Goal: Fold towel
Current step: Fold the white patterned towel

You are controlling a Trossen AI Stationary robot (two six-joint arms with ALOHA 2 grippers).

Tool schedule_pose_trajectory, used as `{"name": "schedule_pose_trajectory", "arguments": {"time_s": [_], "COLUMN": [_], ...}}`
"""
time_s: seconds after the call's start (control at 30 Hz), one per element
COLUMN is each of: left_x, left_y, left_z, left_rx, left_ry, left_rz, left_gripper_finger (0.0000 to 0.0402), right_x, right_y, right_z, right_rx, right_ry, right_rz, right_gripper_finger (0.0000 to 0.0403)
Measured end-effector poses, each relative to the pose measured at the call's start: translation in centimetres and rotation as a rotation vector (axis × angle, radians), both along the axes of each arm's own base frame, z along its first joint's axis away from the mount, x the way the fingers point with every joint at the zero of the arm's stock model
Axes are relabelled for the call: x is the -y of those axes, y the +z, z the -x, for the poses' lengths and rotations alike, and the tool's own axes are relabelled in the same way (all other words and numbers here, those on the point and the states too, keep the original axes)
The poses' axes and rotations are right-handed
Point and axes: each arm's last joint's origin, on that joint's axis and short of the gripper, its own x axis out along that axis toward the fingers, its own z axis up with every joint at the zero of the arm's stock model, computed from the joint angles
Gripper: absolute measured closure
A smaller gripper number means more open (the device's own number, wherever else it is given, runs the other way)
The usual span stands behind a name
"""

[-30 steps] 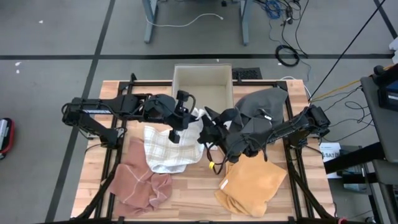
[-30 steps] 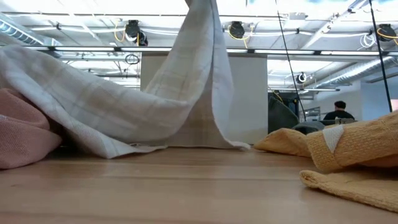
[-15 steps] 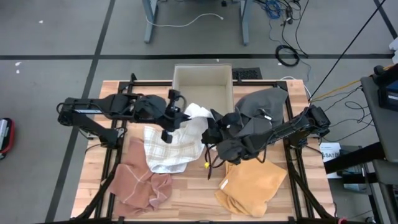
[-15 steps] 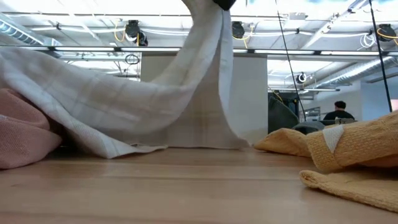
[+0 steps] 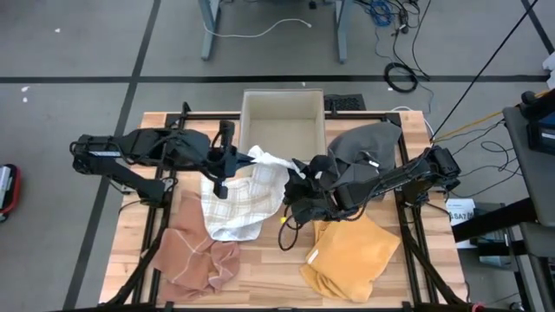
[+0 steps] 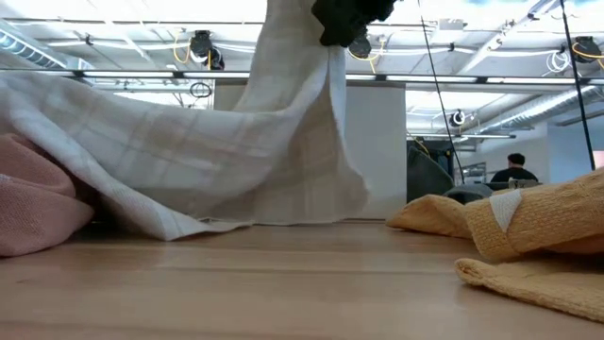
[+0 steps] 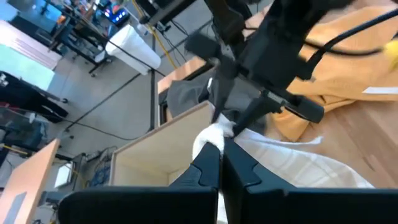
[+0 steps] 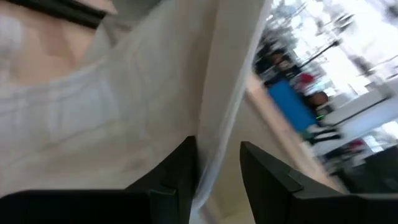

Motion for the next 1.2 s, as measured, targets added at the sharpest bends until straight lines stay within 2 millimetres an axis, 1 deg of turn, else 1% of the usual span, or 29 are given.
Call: {"name": "schedule_pose_trajectory", "arguments": {"time_s": [0.07, 0.23, 0.5, 0.7, 0.87, 0.97, 1.2], "left_x": [0.0, 0.0, -0.1, -0.1, -0.1, -0.1, -0.1], "left_y": [0.0, 0.1, 0.1, 0.2, 0.1, 0.1, 0.1], "left_z": [0.0, 0.0, -0.1, -0.1, -0.1, -0.1, -0.1], "left_rx": [0.004, 0.006, 0.005, 0.015, 0.015, 0.016, 0.015], "left_ry": [-0.002, 0.008, 0.034, 0.034, 0.035, 0.037, 0.039], "left_rz": [-0.003, -0.013, -0.043, -0.043, -0.04, -0.037, -0.039], "left_gripper_finger": [0.0401, 0.0401, 0.0401, 0.0401, 0.0401, 0.0401, 0.0401], "right_x": [0.3, 0.4, -0.3, -0.9, -1.3, -1.9, -3.1], "right_y": [-0.6, -2.3, -4.5, -6.8, -9.4, -10.8, -11.5], "right_z": [-0.1, 0.1, 0.5, -0.5, -1.6, -1.8, -1.1], "right_rx": [-0.005, -0.042, -0.087, -0.113, -0.149, -0.165, -0.166], "right_ry": [-0.004, -0.036, -0.048, -0.022, -0.003, 0.0, -0.006], "right_rz": [-0.034, -0.058, -0.122, -0.174, -0.208, -0.206, -0.224], "right_gripper_finger": [0.0289, 0.0289, 0.0289, 0.0289, 0.0289, 0.0289, 0.0289]}}
